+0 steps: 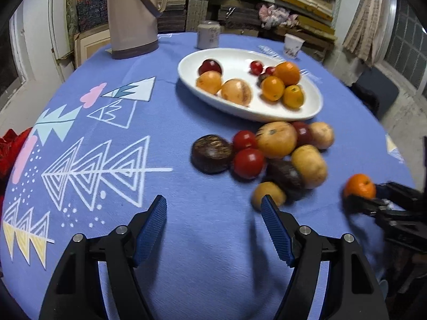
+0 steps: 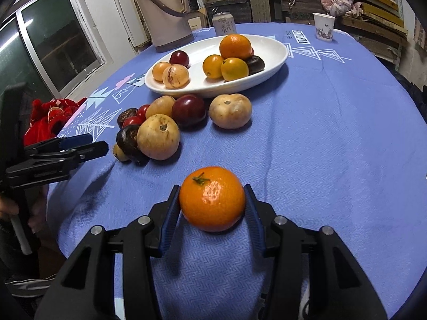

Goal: Organize fruits
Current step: 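Grasp another mandarin orange with the right tool, then lift the mandarin with the right tool while the left tool grasps a small yellow-brown fruit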

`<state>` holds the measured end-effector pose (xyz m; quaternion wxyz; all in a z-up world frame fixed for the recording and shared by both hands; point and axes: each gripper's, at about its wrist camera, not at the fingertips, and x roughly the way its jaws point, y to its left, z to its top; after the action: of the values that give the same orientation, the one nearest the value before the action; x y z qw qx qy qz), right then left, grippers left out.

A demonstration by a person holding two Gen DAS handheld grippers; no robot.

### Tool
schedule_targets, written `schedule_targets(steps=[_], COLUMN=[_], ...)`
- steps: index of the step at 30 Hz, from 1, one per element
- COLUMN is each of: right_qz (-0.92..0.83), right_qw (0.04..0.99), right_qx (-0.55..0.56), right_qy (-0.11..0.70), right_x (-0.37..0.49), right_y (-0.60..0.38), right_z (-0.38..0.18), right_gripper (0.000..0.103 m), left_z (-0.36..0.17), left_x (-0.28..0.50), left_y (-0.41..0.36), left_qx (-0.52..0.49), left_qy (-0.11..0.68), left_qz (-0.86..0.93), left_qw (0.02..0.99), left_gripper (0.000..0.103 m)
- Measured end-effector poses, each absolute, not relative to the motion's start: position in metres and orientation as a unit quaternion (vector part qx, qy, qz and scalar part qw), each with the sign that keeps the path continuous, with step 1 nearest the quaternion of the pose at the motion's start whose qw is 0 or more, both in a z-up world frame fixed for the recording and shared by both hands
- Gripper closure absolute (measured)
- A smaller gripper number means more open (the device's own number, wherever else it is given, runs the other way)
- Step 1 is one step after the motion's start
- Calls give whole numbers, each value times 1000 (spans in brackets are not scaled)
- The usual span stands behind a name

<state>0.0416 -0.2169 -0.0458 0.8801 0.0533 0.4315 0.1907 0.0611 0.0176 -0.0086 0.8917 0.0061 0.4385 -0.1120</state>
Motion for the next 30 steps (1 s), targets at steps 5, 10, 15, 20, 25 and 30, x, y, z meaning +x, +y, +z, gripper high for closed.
schedule_targets(steps=[5, 10, 15, 20, 25, 30], right_qz=[191, 196, 205, 195, 176, 162], right_qw=[886, 888, 887, 890, 891, 892], right_qx=[48, 43, 42, 37, 43, 25], right_qy=[421, 414, 411, 411, 415, 422], right_x=[38, 36, 35, 36, 38, 39], right_y=[-214, -211, -210, -209, -213, -208], right_z=[-47, -47, -47, -47, -46, -47], right_gripper=[52, 45, 32, 23, 16, 16], left_z=[-9, -20, -29, -31, -33, -35], left_x=[57, 59, 64, 68, 70, 67], left_y=[0, -11, -17, -21, -28, -33], left_qx=[11, 25, 43, 64, 81, 93], left_qy=[438, 442, 446, 430, 426, 429], left_qz=[-140, -145, -160, -169, -168, -163], left_qw=[888, 885, 880, 884, 885, 884], left_gripper=[29, 31, 56, 58, 49, 34])
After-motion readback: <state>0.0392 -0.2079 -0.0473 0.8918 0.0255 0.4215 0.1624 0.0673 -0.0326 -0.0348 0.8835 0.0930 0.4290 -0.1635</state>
